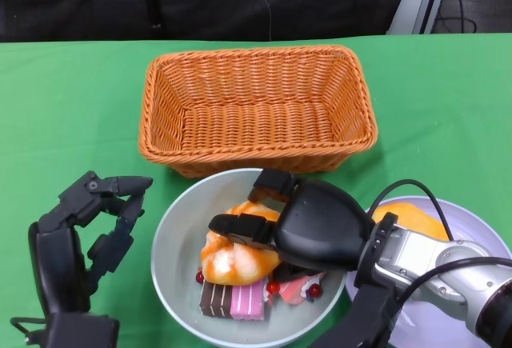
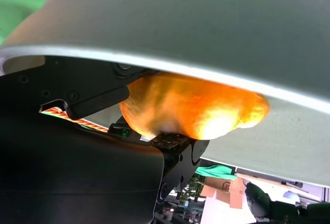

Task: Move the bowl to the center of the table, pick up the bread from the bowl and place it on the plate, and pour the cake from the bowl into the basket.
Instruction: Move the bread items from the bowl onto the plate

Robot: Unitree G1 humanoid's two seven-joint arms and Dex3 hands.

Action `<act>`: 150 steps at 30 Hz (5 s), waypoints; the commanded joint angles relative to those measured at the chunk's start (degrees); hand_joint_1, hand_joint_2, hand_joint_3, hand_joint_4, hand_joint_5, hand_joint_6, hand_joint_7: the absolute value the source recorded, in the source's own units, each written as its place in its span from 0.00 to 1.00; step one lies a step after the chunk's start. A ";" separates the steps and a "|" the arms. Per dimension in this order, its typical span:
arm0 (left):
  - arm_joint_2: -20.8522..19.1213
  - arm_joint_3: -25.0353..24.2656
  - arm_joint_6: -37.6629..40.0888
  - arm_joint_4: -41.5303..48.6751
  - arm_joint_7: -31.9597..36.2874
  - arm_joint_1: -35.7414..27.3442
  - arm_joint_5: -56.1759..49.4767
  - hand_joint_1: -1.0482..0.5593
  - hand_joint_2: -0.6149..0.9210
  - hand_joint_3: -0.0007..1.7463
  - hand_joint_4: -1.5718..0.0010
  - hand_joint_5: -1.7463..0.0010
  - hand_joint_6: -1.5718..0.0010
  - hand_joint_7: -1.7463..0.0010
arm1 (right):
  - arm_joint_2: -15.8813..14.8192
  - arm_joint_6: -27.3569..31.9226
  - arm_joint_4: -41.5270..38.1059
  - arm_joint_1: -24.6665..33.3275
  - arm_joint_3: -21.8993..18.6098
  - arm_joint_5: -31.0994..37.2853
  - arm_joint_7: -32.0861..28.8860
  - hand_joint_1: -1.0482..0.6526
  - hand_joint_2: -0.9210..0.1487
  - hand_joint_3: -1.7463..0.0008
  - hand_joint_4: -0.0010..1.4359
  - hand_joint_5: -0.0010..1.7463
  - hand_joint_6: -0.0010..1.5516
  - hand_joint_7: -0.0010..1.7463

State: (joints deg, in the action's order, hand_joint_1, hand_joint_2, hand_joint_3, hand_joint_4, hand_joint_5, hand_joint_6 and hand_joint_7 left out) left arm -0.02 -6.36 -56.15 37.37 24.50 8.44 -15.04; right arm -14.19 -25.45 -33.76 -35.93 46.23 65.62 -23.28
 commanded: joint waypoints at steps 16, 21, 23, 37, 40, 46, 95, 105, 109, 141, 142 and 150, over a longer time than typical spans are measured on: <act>-0.92 -0.58 -0.83 0.77 2.04 -0.29 -1.26 0.53 1.00 0.15 0.49 0.22 0.40 0.57 | 0.82 -9.83 -10.86 -4.31 1.31 -1.56 -12.41 0.44 0.02 1.00 0.60 0.52 0.75 0.02; -1.18 -0.59 -1.08 1.41 2.24 -0.13 -1.53 0.53 1.00 0.15 0.49 0.22 0.41 0.56 | 1.72 -11.76 -13.37 -4.72 0.83 -2.42 -16.14 0.45 0.04 1.00 0.56 0.63 0.77 0.01; -1.29 -0.60 -1.36 1.77 2.23 0.02 -1.43 0.53 1.00 0.15 0.49 0.21 0.41 0.56 | 2.06 -12.65 -14.65 -5.15 0.78 -2.69 -18.19 0.46 0.04 1.00 0.55 0.64 0.77 0.01; -1.74 -0.97 -1.69 3.07 3.04 0.60 -1.79 0.53 1.00 0.14 0.50 0.24 0.42 0.55 | 2.86 -22.00 -21.36 -8.03 -2.81 -7.06 -30.78 0.49 0.00 0.94 0.54 0.67 0.77 0.01; -1.96 -0.84 -1.88 3.45 3.33 0.75 -1.96 0.53 1.00 0.15 0.50 0.24 0.42 0.55 | 2.16 -22.48 -20.84 -8.16 -3.88 -7.72 -31.15 0.49 0.00 0.94 0.56 0.62 0.76 0.00; -1.92 -0.85 -1.14 2.97 3.84 0.54 -2.14 0.53 1.00 0.15 0.50 0.25 0.42 0.54 | 0.81 -25.07 -19.67 -7.85 -6.24 -9.57 -30.86 0.49 0.00 0.95 0.62 0.50 0.78 0.01; -5.46 -1.78 0.58 5.10 2.03 1.63 1.99 0.52 1.00 0.15 0.49 0.25 0.42 0.54 | -10.26 -42.41 -5.79 22.19 -47.00 -27.75 -7.15 0.53 0.07 0.90 0.62 0.70 0.59 0.50; -5.83 -2.01 -0.38 5.54 0.95 1.65 2.67 0.51 1.00 0.15 0.48 0.25 0.42 0.55 | -16.13 -33.75 -10.99 19.19 -36.50 -6.82 -31.16 0.51 0.09 0.89 0.68 0.60 0.65 0.40; -5.77 -2.23 -0.46 5.68 0.48 1.63 2.90 0.51 1.00 0.15 0.48 0.25 0.41 0.56 | -16.97 -32.68 -14.90 16.92 -31.70 -5.35 -36.05 0.52 0.09 0.92 0.71 0.53 0.68 0.32; -5.97 -2.45 -0.60 5.47 0.47 1.31 1.66 0.52 1.00 0.14 0.47 0.26 0.40 0.56 | -19.40 -19.93 -14.04 15.20 -19.44 -15.53 -14.33 0.50 0.02 1.00 0.80 0.19 0.79 0.01; -5.96 -2.45 -0.48 5.42 0.51 1.29 1.60 0.52 1.00 0.14 0.47 0.26 0.40 0.56 | -19.47 -19.86 -13.74 15.34 -19.45 -15.78 -14.01 0.49 0.03 1.00 0.81 0.20 0.78 0.01; -5.84 -2.39 -0.40 5.44 -0.03 1.23 2.24 0.52 1.00 0.15 0.47 0.26 0.40 0.56 | -19.48 -23.36 -13.66 16.04 -19.73 -17.79 -15.54 0.34 0.08 1.00 0.67 0.13 0.64 0.00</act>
State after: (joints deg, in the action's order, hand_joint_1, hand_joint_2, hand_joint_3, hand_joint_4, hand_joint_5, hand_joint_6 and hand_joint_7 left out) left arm -4.66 -8.46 -56.10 42.76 25.05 10.07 -13.37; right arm -32.67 -47.60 -46.65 -21.37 26.02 47.61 -39.26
